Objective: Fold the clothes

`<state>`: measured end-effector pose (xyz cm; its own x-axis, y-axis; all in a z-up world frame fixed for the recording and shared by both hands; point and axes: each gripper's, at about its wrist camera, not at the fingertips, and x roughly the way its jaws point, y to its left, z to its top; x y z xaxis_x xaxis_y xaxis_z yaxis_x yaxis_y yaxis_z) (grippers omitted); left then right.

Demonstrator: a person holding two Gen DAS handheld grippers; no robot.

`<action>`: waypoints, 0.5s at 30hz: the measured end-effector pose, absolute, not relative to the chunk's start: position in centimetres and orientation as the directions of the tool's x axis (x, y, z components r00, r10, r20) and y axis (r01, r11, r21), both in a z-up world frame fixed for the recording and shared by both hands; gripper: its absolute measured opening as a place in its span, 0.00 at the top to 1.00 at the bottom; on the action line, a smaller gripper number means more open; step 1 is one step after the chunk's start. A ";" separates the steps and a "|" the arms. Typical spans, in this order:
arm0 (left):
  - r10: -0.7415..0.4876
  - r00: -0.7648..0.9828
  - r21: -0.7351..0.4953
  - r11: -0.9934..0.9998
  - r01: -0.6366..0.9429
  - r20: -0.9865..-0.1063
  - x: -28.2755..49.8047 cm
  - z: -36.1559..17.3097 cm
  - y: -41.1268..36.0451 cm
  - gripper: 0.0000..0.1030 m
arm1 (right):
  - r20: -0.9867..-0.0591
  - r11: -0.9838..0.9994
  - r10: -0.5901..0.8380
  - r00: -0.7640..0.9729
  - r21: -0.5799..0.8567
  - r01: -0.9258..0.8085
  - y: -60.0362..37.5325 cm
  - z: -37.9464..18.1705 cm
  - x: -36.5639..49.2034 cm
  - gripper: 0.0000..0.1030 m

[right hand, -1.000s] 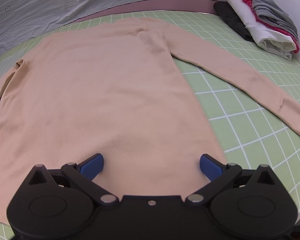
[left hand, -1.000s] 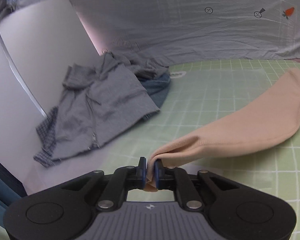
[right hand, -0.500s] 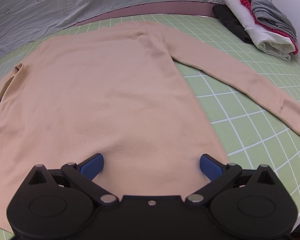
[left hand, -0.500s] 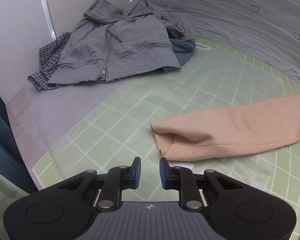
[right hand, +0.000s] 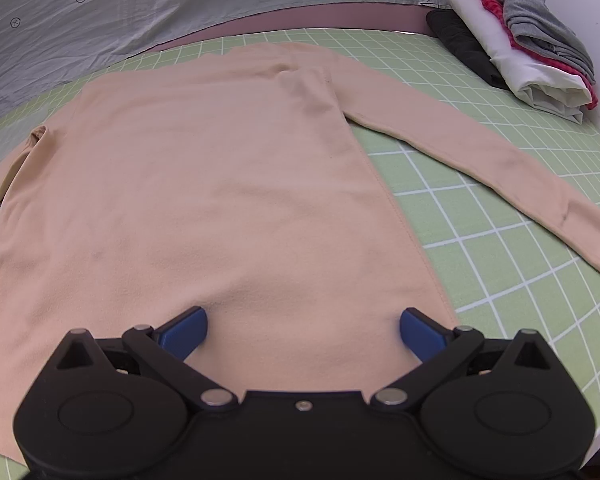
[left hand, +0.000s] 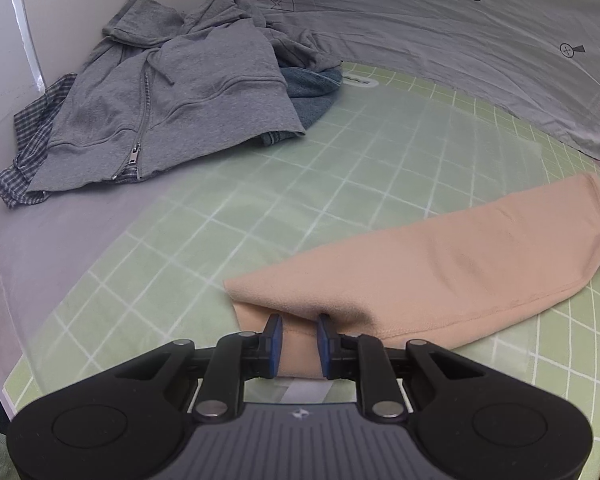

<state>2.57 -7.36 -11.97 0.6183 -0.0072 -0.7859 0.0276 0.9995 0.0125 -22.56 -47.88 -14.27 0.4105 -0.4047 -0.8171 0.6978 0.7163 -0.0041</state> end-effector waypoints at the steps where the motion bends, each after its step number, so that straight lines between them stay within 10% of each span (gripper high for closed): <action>1: -0.018 0.618 -0.005 1.000 0.022 -0.786 2.6 -12.0 -7.1 0.79 | -0.817 0.716 -0.405 0.411 -0.004 0.698 -47.9 -14.3 -22.6 0.00; 15: -0.031 0.652 -0.009 0.999 0.037 -0.758 2.0 -11.6 -7.1 0.96 | -0.813 0.712 -0.411 0.412 -0.004 0.703 -47.9 -14.3 -22.6 0.00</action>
<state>2.04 -7.11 -11.64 0.6519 -0.0311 -0.7577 0.0372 0.9993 -0.0089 -22.64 -47.88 -14.26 0.4120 -0.4109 -0.8133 0.7025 0.7117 -0.0037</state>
